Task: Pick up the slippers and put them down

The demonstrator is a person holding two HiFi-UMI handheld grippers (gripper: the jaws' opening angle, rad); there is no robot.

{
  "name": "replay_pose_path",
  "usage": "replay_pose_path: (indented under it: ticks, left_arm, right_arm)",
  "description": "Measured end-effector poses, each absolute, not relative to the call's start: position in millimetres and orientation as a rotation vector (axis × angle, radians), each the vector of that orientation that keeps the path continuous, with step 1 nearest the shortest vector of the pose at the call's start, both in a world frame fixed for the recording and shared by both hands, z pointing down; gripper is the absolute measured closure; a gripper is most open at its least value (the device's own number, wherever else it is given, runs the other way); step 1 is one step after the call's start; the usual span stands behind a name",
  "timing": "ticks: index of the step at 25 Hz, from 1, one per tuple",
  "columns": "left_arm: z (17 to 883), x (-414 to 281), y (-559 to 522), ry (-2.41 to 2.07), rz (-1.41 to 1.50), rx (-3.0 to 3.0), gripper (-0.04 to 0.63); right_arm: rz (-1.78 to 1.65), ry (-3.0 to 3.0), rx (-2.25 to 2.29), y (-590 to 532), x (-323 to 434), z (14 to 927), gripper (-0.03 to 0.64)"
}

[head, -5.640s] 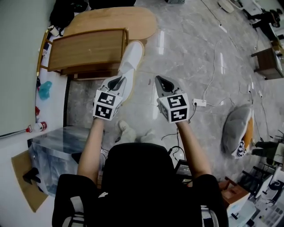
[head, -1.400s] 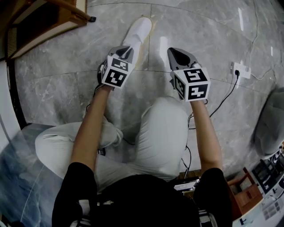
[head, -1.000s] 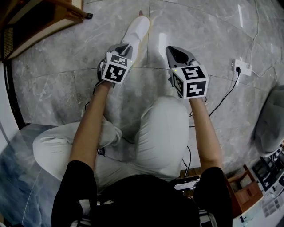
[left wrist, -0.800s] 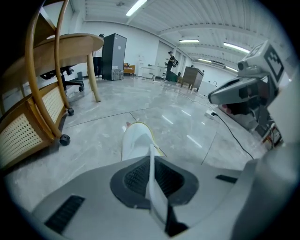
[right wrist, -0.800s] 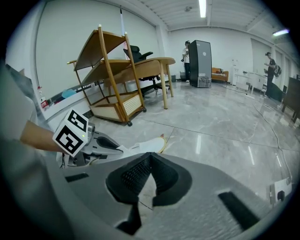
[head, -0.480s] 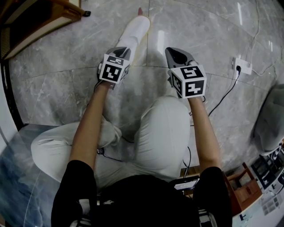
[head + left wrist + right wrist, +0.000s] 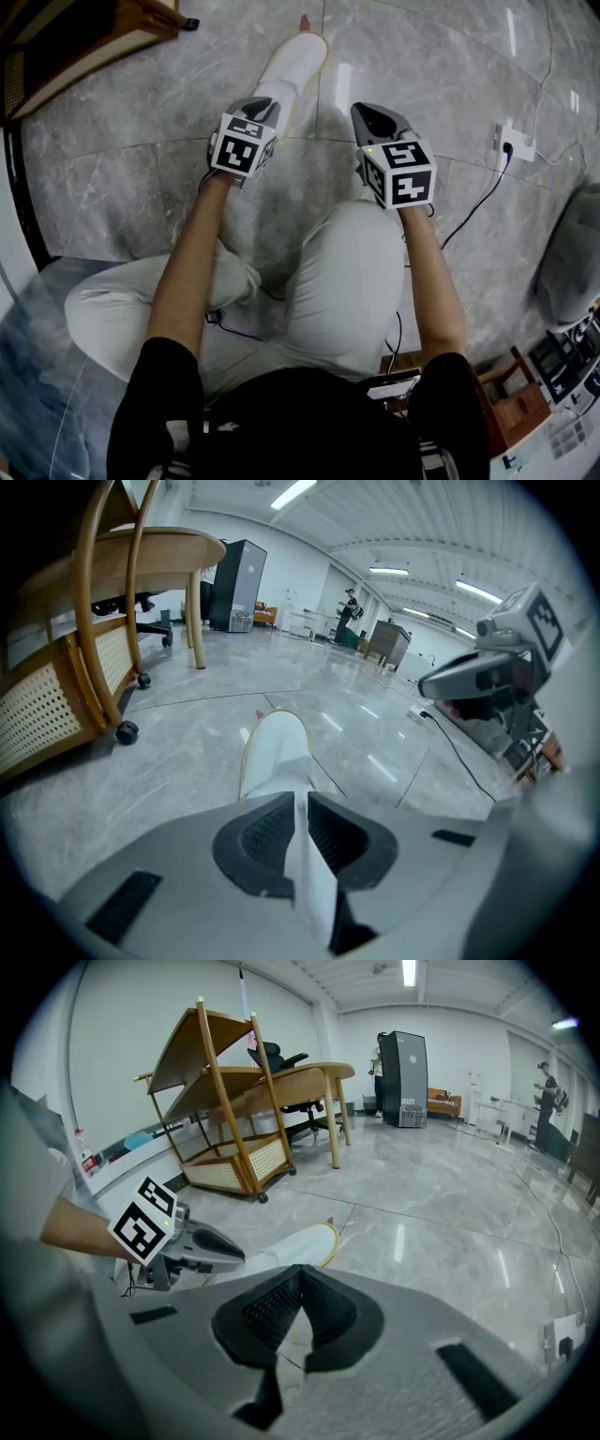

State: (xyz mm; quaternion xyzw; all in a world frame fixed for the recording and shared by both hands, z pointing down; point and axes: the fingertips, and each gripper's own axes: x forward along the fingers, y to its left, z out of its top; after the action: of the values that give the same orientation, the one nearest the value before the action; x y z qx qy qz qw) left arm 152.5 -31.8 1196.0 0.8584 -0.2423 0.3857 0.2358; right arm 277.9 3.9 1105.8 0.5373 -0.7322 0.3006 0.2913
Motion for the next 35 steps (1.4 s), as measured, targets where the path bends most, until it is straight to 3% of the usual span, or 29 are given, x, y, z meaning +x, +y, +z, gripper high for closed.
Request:
replay_pose_path:
  ticks: [21, 35]
  left_arm:
    - [1103, 132, -69, -0.660, 0.881, 2.421, 0.583]
    - [917, 105, -60, -0.642, 0.607, 2.475, 0.589]
  right_arm:
    - [0.862, -1.890, 1.514, -8, 276, 1056, 0.618]
    - [0.890, -1.850, 1.485, -1, 253, 887, 0.618]
